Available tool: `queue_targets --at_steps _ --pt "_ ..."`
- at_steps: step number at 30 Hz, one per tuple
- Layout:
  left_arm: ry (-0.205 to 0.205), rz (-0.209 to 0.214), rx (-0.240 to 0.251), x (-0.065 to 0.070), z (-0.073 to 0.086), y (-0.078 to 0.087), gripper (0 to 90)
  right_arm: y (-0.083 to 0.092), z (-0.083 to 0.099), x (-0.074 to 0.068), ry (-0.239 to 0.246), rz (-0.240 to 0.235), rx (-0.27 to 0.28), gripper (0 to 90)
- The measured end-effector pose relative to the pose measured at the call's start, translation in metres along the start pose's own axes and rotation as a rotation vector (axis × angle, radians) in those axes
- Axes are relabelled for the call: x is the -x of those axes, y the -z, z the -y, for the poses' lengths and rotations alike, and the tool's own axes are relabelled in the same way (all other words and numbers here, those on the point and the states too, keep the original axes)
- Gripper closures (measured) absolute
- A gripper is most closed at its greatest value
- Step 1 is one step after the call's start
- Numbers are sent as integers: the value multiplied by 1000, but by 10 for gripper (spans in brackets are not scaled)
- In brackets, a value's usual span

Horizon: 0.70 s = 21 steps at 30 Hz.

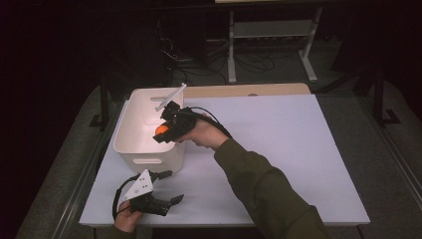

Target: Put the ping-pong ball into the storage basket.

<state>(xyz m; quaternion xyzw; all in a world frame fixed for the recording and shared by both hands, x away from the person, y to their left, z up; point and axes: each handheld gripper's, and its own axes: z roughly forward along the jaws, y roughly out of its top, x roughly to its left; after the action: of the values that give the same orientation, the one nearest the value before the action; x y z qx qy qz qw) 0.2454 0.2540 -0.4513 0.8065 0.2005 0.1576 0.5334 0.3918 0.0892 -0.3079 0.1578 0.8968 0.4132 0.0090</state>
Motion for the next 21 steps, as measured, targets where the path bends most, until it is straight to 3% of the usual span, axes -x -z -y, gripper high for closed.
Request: queue_targets --at_steps 12,21 --pt "1 1 4 0 0 0 141 -12 1 -3 16 -4 -32 490" --pt "0 0 2 0 0 0 141 -6 1 -2 5 11 -12 422"
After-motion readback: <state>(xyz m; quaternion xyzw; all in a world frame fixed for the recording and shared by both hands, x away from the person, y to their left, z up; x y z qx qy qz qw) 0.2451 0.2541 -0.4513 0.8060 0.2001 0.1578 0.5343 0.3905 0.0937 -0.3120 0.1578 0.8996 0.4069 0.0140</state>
